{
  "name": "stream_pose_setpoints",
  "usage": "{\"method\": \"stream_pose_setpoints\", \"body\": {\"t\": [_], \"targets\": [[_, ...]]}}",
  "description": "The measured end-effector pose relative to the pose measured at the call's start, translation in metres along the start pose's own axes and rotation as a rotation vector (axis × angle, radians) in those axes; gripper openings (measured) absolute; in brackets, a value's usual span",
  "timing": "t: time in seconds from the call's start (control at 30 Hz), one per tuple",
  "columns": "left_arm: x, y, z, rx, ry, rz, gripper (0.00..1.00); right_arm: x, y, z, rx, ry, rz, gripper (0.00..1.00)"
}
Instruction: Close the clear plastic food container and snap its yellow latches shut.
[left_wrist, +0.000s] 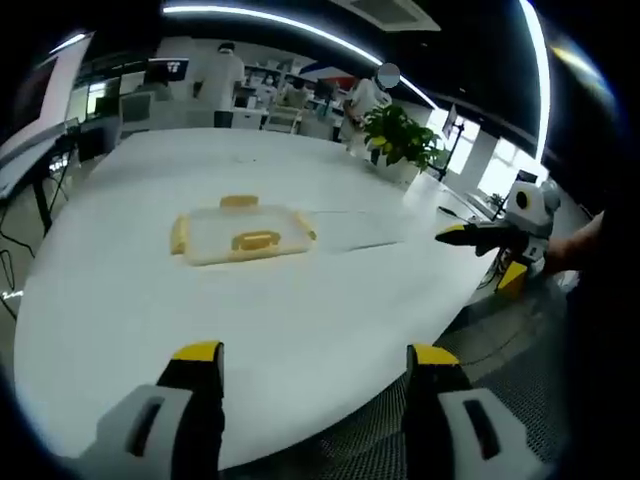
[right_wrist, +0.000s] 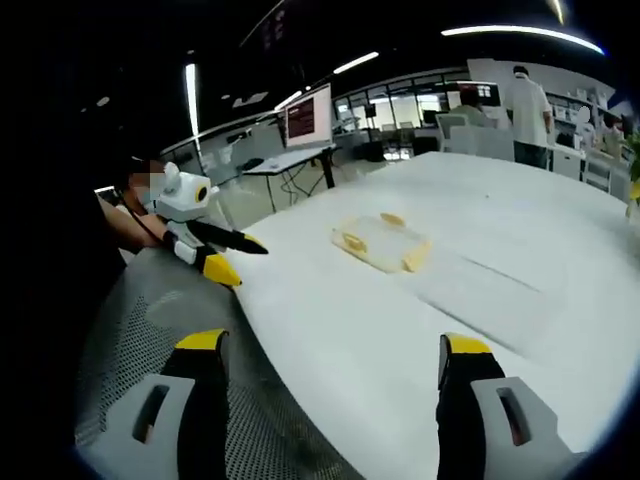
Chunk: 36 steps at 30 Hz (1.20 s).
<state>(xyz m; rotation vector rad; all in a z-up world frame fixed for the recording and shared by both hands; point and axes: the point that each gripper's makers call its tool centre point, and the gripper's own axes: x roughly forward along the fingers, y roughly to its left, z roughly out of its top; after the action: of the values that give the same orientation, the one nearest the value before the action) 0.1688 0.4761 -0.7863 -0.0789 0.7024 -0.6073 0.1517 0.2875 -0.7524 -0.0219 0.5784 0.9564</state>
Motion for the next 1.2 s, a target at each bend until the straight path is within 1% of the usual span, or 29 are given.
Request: {"method": "stream_pose_setpoints", "body": {"t": [0.07, 0.13, 0.2, 0.27, 0.33, 0.43, 0.5, 0.57, 0.6, 0.73, 0.83, 0.93, 1.0, 1.13, 1.17, 1.2], "targets": [[0.000, 0.001, 0.001, -0.006, -0.001, 0.003, 0.69, 0.000, 0.001, -0.001, -0.005, 0.009, 0.006, 0.84], [0.000, 0.000, 0.001, 0.001, 0.002, 0.000, 0.68, -0.001, 0.002, 0.001, -0.015, 0.004, 0.006, 0.83], [0.000, -0.002, 0.001, 0.007, 0.007, -0.010, 0.68, -0.002, 0.000, 0.006, -0.010, -0.008, 0.005, 0.82], [-0.002, -0.003, 0.005, 0.019, -0.007, -0.012, 0.68, -0.004, -0.001, 0.010, -0.007, -0.022, 0.002, 0.81], [-0.002, -0.003, 0.007, 0.009, -0.012, -0.013, 0.69, -0.005, -0.003, 0.014, -0.013, -0.041, -0.001, 0.79], [-0.002, -0.004, 0.007, 0.003, -0.008, -0.029, 0.70, -0.005, -0.003, 0.022, -0.014, -0.054, -0.002, 0.79], [-0.002, -0.005, 0.007, 0.016, 0.005, -0.038, 0.70, -0.002, -0.004, 0.028, -0.020, -0.061, 0.000, 0.79], [-0.002, -0.003, 0.010, 0.039, 0.003, -0.032, 0.71, 0.002, -0.005, 0.031, -0.020, -0.065, 0.002, 0.78], [-0.002, -0.002, 0.014, 0.048, -0.006, -0.031, 0.72, 0.004, -0.006, 0.032, -0.020, -0.066, 0.003, 0.78], [0.000, 0.001, 0.024, 0.065, -0.014, -0.039, 0.72, 0.010, -0.007, 0.039, -0.016, -0.075, 0.003, 0.78], [0.002, 0.003, 0.027, 0.072, -0.006, -0.050, 0.71, 0.015, -0.008, 0.045, -0.004, -0.087, 0.004, 0.78], [0.003, 0.007, 0.032, 0.081, -0.013, -0.056, 0.70, 0.019, -0.008, 0.045, -0.008, -0.086, 0.002, 0.77], [0.004, 0.010, 0.035, 0.080, -0.018, -0.061, 0.70, 0.021, -0.009, 0.046, -0.012, -0.081, -0.007, 0.76], [0.007, 0.019, 0.039, 0.082, -0.019, -0.073, 0.69, 0.024, -0.012, 0.050, -0.036, -0.094, -0.027, 0.74], [0.007, 0.021, 0.040, 0.082, -0.018, -0.077, 0.69, 0.025, -0.012, 0.050, -0.031, -0.092, -0.025, 0.73], [0.007, 0.022, 0.040, 0.082, -0.018, -0.080, 0.69, 0.027, -0.014, 0.050, -0.026, -0.086, -0.040, 0.73]]}}
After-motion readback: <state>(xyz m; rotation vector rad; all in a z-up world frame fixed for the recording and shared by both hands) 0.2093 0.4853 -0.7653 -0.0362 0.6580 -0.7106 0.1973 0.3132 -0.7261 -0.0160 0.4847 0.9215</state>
